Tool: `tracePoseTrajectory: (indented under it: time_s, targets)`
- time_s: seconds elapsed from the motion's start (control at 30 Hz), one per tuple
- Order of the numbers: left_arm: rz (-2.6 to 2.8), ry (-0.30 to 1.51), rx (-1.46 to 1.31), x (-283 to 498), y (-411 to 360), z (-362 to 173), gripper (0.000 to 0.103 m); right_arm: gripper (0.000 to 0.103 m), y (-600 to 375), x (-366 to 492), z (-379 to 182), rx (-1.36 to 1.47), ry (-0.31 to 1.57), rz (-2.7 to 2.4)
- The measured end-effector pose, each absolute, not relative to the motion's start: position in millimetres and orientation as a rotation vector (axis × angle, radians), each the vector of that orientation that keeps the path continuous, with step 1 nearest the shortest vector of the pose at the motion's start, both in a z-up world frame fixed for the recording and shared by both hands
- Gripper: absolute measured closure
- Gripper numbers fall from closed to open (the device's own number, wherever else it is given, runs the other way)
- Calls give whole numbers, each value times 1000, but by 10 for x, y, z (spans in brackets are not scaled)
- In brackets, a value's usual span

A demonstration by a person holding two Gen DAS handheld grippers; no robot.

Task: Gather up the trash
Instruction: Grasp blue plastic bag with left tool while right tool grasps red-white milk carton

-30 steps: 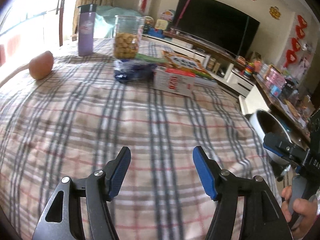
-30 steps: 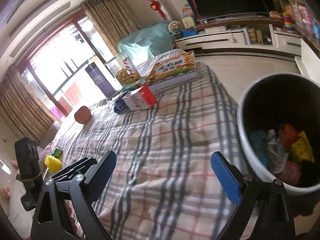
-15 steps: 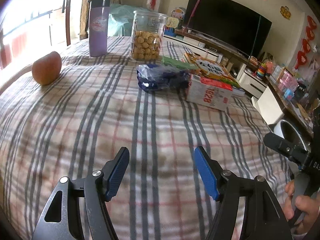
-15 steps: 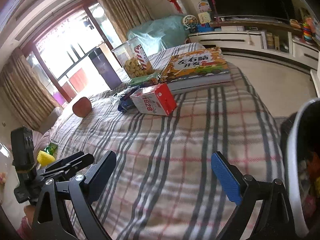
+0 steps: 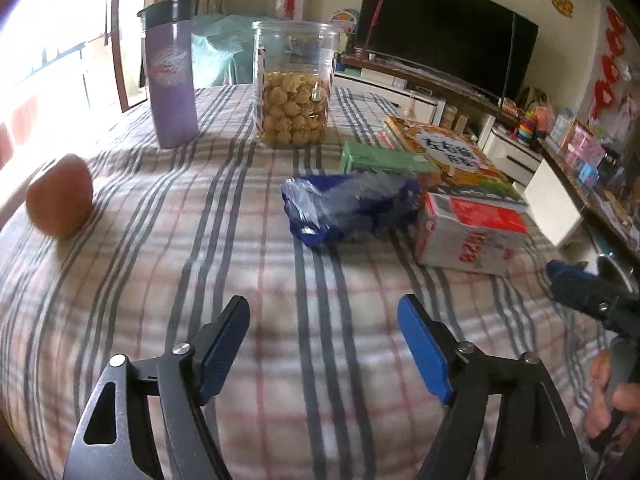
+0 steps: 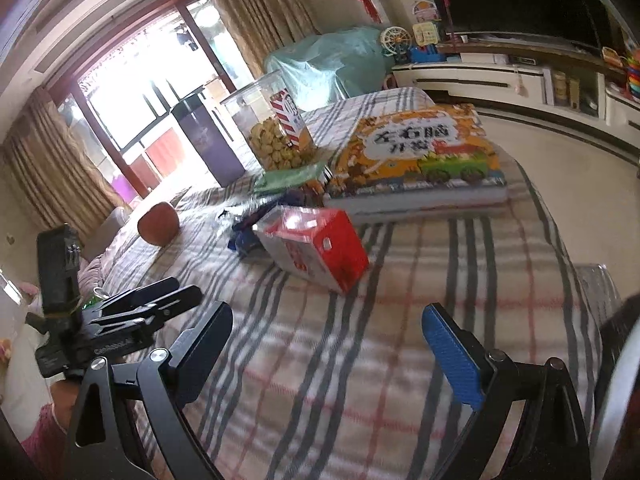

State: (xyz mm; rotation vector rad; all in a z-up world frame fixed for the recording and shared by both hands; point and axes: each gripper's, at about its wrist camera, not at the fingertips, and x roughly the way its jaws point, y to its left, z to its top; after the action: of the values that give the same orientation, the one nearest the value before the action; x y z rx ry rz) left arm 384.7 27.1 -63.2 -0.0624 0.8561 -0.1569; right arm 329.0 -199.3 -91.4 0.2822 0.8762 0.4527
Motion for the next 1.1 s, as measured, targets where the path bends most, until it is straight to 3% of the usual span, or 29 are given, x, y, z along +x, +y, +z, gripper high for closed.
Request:
tracePoseTrajectory:
  time_s: [0.5, 0.6, 0.67, 0.77, 0.8, 0.87, 0.93, 1.1]
  targets:
    - [-254, 913, -42, 4709, 313, -932, 26, 7, -1843, 3745, -1070, 298, 895, 512]
    - [-265, 891, -48, 4714, 307, -935, 29, 15, -1844, 3761, -1097, 327, 892, 529]
    - [-291, 870, -45, 4692, 292, -921, 41, 24, -1849, 3776, -1129, 343, 904, 533]
    - [-323, 874, -22, 4657, 233, -932, 69, 51, -1849, 3786, -1185, 347, 930, 525]
    - [-327, 881, -9, 4656, 210, -951, 83, 55, -1854, 3782, -1195, 351, 935, 524]
    - [-343, 887, -19, 4643, 197, -957, 98, 58, -1865, 3743, -1182, 349, 936, 518]
    - [-355, 888, -44, 4614, 203, -953, 103, 62, -1875, 3693, -1160, 348, 931, 518]
    - [-366, 870, -67, 4377, 187, -904, 103, 65, -1936, 3495, -1060, 339, 912, 510]
